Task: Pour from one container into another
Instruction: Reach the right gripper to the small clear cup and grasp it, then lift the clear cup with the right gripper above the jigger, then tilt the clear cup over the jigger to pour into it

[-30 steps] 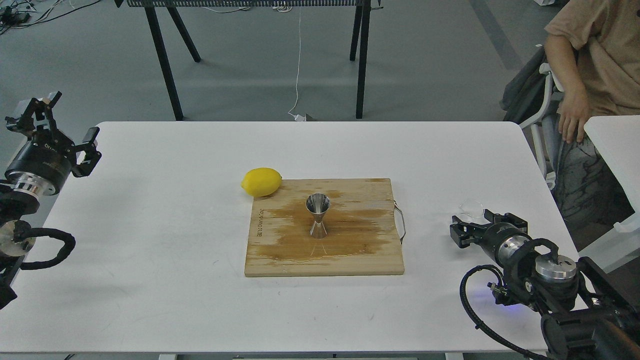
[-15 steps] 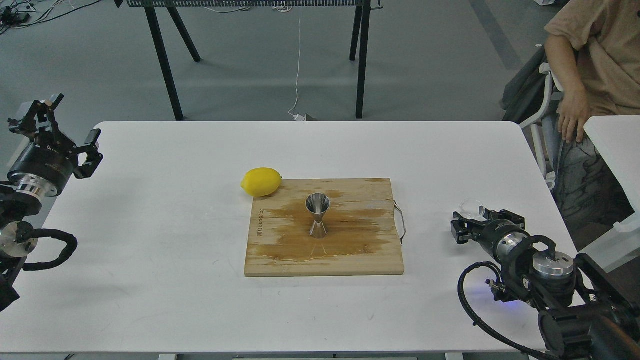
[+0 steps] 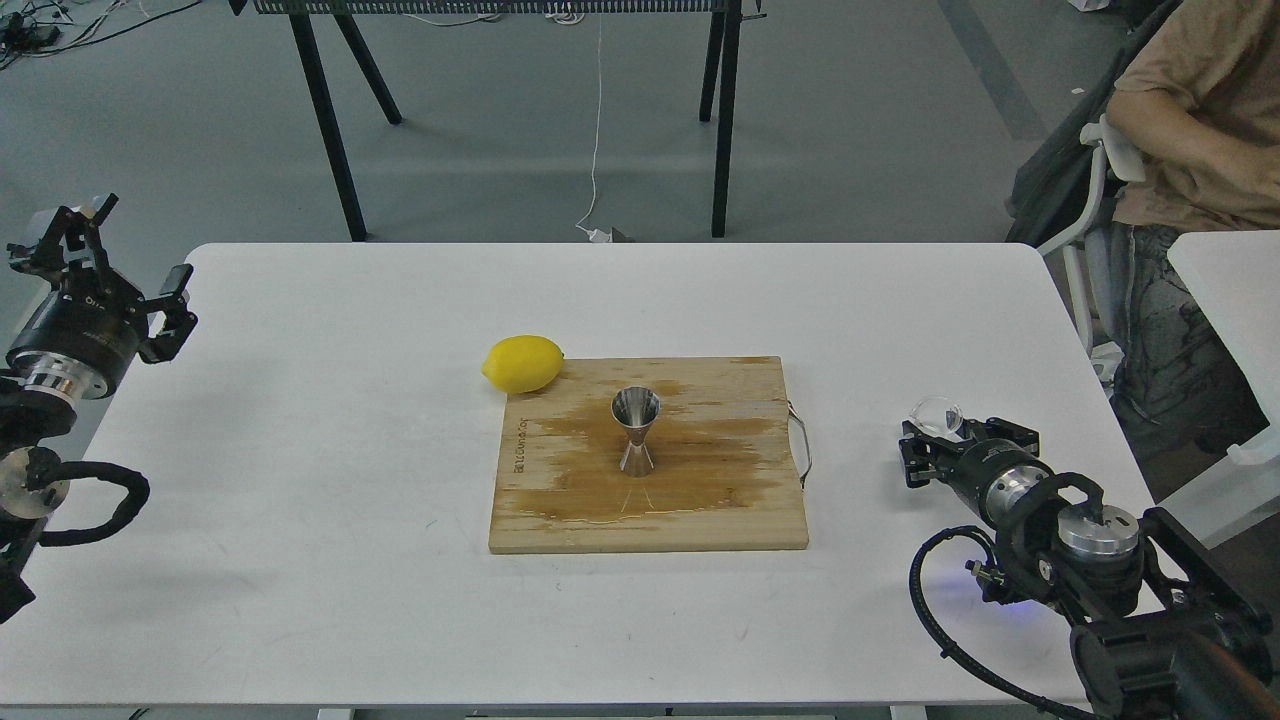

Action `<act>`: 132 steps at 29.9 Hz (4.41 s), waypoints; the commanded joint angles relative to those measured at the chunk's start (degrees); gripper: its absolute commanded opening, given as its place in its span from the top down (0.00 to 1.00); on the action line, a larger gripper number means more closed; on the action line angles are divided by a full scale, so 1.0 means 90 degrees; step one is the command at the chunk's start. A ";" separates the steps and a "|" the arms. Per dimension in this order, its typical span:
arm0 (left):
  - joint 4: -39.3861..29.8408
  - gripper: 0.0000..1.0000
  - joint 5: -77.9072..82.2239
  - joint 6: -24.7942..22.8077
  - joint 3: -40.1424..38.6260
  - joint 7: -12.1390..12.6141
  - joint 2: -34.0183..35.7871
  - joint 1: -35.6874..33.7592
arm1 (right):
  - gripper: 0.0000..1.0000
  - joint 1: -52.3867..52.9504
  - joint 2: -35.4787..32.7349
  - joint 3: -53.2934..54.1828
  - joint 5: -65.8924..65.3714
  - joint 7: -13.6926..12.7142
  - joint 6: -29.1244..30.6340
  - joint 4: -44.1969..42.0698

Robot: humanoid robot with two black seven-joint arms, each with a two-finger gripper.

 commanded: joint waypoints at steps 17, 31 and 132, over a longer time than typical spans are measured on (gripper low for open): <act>0.0001 0.02 0.0003 0.0000 0.0010 0.0000 -0.0107 0.0000 | 0.62 0.0664 -0.0103 -0.1155 -0.2714 0.0087 0.0027 0.2703; 0.0030 0.02 0.0003 0.0000 0.0000 0.0000 -0.0127 0.0020 | 0.62 0.2159 -0.0103 -0.3157 -0.3748 0.0097 0.0017 0.2527; 0.0187 0.02 -0.0017 0.0000 0.0029 0.0000 -0.0293 0.0039 | 0.61 0.4972 -0.0436 -0.7641 -0.6445 0.0068 0.0125 0.1980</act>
